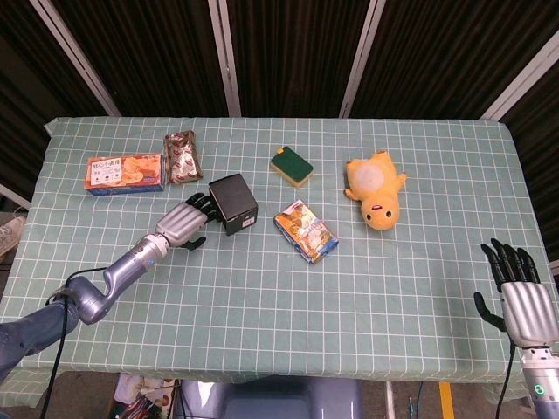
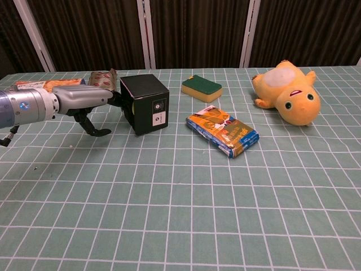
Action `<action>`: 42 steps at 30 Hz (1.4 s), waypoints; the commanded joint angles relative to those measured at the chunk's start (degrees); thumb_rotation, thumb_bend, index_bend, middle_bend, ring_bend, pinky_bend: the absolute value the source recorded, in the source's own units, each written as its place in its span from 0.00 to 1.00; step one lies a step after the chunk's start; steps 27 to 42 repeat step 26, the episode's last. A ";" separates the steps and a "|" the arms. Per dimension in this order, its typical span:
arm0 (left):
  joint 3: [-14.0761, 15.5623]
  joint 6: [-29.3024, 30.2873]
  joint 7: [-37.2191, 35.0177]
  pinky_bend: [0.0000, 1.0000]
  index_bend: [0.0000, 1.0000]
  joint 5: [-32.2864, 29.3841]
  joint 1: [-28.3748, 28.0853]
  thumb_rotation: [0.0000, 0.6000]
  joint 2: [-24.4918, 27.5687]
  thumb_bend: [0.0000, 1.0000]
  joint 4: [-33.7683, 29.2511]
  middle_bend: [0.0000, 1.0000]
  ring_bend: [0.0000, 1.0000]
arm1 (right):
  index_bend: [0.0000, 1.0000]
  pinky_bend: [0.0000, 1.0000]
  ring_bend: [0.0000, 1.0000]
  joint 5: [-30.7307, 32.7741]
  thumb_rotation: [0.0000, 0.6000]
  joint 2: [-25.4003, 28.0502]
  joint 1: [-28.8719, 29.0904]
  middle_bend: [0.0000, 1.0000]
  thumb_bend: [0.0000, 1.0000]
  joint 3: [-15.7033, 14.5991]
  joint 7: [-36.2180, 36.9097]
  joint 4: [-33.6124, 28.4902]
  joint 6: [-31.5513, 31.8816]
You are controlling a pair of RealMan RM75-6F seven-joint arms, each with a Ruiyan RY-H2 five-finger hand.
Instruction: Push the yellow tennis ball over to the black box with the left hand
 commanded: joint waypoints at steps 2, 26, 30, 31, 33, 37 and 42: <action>1.43 5.30 0.42 0.00 0.24 1.47 2.61 1.00 4.25 0.37 -5.74 0.13 0.03 | 0.00 0.00 0.00 -0.24 1.00 0.11 -0.09 0.00 0.45 -0.08 0.09 -0.11 0.26; 14.13 56.68 25.16 0.00 0.00 2.54 45.35 1.00 34.78 0.07 -52.44 0.00 0.00 | 0.00 0.00 0.00 -0.07 1.00 -1.12 -0.64 0.00 0.44 0.36 -1.98 -0.56 1.91; 14.13 56.68 25.16 0.00 0.00 2.54 45.35 1.00 34.78 0.07 -52.44 0.00 0.00 | 0.00 0.00 0.00 -0.07 1.00 -1.12 -0.64 0.00 0.44 0.36 -1.98 -0.56 1.91; 14.13 56.68 25.16 0.00 0.00 2.54 45.35 1.00 34.78 0.07 -52.44 0.00 0.00 | 0.00 0.00 0.00 -0.07 1.00 -1.12 -0.64 0.00 0.44 0.36 -1.98 -0.56 1.91; 14.13 56.68 25.16 0.00 0.00 2.54 45.35 1.00 34.78 0.07 -52.44 0.00 0.00 | 0.00 0.00 0.00 -0.07 1.00 -1.12 -0.64 0.00 0.44 0.36 -1.98 -0.56 1.91; 14.13 56.68 25.16 0.00 0.00 2.54 45.35 1.00 34.78 0.07 -52.44 0.00 0.00 | 0.00 0.00 0.00 -0.07 1.00 -1.12 -0.64 0.00 0.44 0.36 -1.98 -0.56 1.91; 14.13 56.68 25.16 0.00 0.00 2.54 45.35 1.00 34.78 0.07 -52.44 0.00 0.00 | 0.00 0.00 0.00 -0.07 1.00 -1.12 -0.64 0.00 0.44 0.36 -1.98 -0.56 1.91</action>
